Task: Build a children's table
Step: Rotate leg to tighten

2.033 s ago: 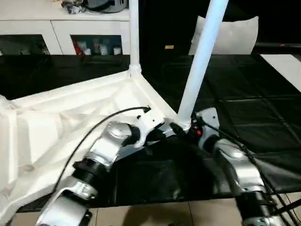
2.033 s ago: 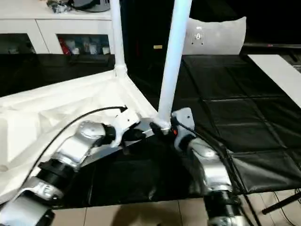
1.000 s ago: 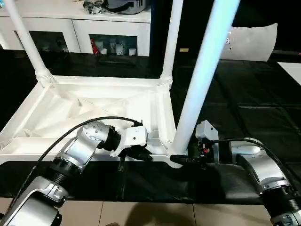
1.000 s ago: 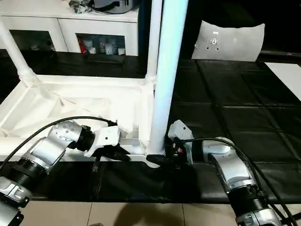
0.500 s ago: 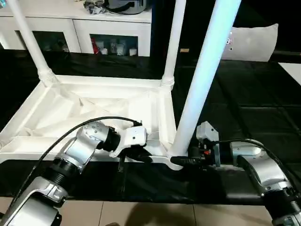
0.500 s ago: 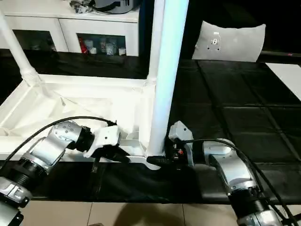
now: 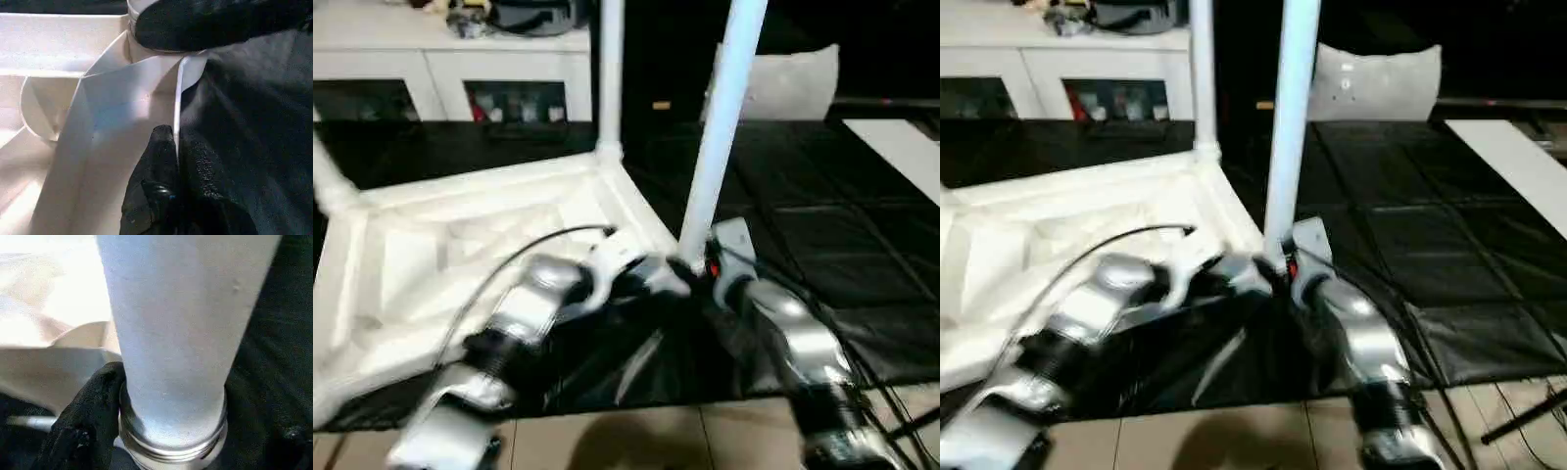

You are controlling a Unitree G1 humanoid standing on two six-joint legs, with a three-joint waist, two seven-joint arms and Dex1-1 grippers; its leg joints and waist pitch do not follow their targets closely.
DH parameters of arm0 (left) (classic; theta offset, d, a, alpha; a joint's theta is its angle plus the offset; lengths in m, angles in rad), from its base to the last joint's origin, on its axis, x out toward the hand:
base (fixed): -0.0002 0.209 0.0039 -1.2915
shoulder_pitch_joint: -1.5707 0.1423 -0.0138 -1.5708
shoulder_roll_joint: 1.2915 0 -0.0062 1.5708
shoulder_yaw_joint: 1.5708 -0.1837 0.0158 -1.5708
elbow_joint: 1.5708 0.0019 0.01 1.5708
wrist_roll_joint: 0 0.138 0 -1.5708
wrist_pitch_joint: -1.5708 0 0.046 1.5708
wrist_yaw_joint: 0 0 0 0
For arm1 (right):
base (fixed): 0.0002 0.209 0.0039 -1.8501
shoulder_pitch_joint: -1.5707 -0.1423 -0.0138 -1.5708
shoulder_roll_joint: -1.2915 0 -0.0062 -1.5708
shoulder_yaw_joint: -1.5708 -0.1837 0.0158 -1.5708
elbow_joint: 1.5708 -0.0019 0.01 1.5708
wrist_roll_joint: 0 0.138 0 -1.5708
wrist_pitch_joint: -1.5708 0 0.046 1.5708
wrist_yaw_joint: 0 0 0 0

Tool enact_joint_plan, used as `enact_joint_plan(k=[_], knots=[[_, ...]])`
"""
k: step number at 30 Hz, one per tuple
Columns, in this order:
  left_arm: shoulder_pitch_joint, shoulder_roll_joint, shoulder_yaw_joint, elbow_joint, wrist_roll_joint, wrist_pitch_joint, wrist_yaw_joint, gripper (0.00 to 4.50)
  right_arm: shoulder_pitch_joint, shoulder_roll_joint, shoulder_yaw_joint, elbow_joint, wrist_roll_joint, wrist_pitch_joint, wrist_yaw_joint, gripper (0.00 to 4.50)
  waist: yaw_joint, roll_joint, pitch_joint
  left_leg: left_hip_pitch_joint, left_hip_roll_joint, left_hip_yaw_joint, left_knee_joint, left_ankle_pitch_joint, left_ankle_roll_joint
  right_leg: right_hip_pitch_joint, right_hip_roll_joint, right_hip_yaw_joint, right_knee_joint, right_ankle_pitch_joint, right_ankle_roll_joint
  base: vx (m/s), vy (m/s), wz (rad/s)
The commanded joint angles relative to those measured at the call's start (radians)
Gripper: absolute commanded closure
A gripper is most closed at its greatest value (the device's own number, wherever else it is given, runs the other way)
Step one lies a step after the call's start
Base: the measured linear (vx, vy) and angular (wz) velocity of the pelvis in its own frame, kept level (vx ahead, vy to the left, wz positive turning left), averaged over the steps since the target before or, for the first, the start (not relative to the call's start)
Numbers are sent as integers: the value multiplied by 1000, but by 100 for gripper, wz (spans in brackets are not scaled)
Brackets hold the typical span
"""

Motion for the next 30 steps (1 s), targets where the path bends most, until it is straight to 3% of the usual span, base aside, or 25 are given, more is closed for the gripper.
enact_joint_plan(k=[1, 5, 7, 8, 11, 12, 17, 22, 28, 30], knots=[[-48, -61, 15, -10, -7, -9, 99, 450, -1, 75, 63, 15, 32, -21, 23, 142, -1, -5, -56, 22, 45, -34, -78, -414, 3, 23, -72, 30, -103, -562, -106, 0, 0, 0], [-46, -40, -1, -18, 3, -23, 69, 450, 6, 60, 63, 2, 42, -37, 69, 86, 6, -4, -63, 9, 49, -27, -82, -329, 30, 34, -70, 41, -84, -401, -153, 0, 0, 0], [-45, -31, -7, -18, 4, -34, 55, 450, 6, 56, 63, -1, 42, -39, 77, 86, 8, -4, -62, 8, 48, -23, -80, -313, 37, 36, -69, 43, -80, -369, -171, 0, 0, 0], [-44, -11, -15, -13, 10, -58, 32, 450, 5, 45, 58, -4, 40, -49, 90, 58, 9, -2, -63, 8, 48, -24, -79, -305, 38, 37, -70, 44, -78, -361, -176, 0, 0, 0], [-33, 29, -32, -12, 15, -100, -18, 450, 19, 7, 53, -24, 49, -68, 130, 46, 11, -3, -67, 6, 49, -21, -77, -272, 49, 41, -69, 44, -73, -330, -190, 0, 0, 0], [-33, 29, -32, -12, 15, -100, -18, 450, 19, 7, 53, -24, 49, -68, 130, 19, 14, -2, -67, 5, 51, -20, -77, -257, 53, 43, -69, 45, -71, -312, -191, 0, 0, 0], [-12, 98, -52, -22, 12, -147, -111, 450, 55, -79, 37, -62, 72, -90, 235, 3, 23, 0, -70, 4, 53, -17, -76, -208, 67, 49, -67, 45, -61, -237, -214, 0, 0, 0], [-1, 157, -70, -29, 8, -195, -192, 450, 80, -174, 45, -77, 77, -135, 366, 3, 32, 2, -67, 11, 57, -17, -78, -232, 62, 46, -67, 45, -63, -258, -221, 0, 0, 0], [28, 239, -118, -68, -29, -302, -389, 450, 90, -304, 76, -84, 103, -172, 589, 3, 37, 2, -65, 10, 59, -19, -80, -259, 56, 46, -70, 47, -62, -281, -223, 0, 0, 0], [35, 283, -161, -82, -21, -353, -479, 450, 73, -356, 117, -72, 84, -201, 660, 3, 45, 2, -63, 15, 62, -17, -81, -255, 57, 41, -69, 48, -62, -275, -229, 0, 0, 0]])
